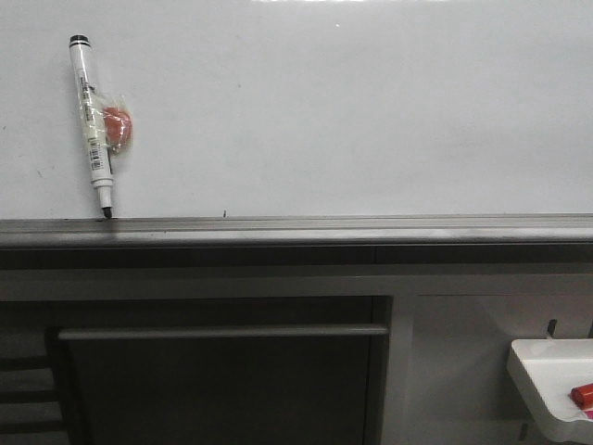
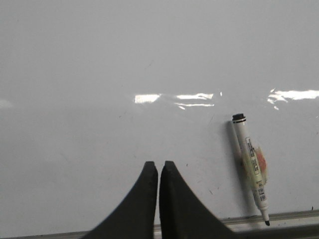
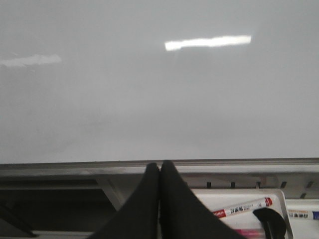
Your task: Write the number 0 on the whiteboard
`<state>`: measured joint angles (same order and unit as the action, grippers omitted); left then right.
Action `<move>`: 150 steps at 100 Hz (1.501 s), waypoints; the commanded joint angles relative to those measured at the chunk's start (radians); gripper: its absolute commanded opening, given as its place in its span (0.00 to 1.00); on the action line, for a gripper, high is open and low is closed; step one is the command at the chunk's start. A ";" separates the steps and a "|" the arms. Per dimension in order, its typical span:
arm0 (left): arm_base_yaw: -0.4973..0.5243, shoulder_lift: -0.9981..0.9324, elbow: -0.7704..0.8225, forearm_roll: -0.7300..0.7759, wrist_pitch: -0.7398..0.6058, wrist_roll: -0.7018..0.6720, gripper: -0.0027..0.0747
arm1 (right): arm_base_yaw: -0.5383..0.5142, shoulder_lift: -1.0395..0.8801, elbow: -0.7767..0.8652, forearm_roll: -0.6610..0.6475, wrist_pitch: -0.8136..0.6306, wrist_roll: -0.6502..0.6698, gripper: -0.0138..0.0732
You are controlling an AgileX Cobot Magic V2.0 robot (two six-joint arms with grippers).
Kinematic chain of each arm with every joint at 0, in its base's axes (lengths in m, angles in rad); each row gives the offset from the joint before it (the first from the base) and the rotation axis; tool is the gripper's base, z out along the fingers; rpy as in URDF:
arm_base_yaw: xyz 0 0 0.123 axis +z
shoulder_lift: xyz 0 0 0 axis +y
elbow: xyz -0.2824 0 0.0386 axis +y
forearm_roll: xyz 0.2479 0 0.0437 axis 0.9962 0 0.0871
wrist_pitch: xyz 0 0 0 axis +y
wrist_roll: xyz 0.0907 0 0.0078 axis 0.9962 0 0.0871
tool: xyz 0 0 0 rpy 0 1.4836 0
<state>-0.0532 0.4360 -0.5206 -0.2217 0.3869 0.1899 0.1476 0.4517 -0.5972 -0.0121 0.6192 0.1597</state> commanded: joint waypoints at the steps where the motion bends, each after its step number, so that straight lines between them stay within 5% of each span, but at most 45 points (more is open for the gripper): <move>1: -0.009 0.052 -0.037 -0.006 -0.072 -0.011 0.01 | -0.003 0.059 -0.035 0.000 -0.038 -0.001 0.10; 12: -0.009 0.090 -0.037 -0.007 -0.076 -0.011 0.07 | -0.003 0.112 -0.035 0.000 -0.027 -0.001 0.10; 36: -0.009 0.108 -0.037 -0.026 -0.088 -0.011 0.50 | 0.015 0.182 -0.035 0.000 -0.015 -0.001 0.10; 81: -0.027 0.230 -0.035 -0.140 -0.232 -0.007 0.35 | 0.021 0.187 -0.035 0.044 -0.075 -0.001 0.10; 124: -0.455 0.509 -0.035 -0.088 -0.446 0.046 0.45 | 0.021 0.187 -0.035 0.042 -0.110 -0.017 0.10; 150: -0.512 0.648 -0.035 -0.101 -0.526 0.045 0.45 | 0.021 0.187 -0.035 0.042 -0.110 -0.021 0.10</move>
<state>-0.5557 1.0729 -0.5212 -0.3122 -0.0289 0.2355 0.1678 0.6328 -0.5972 0.0321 0.5813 0.1539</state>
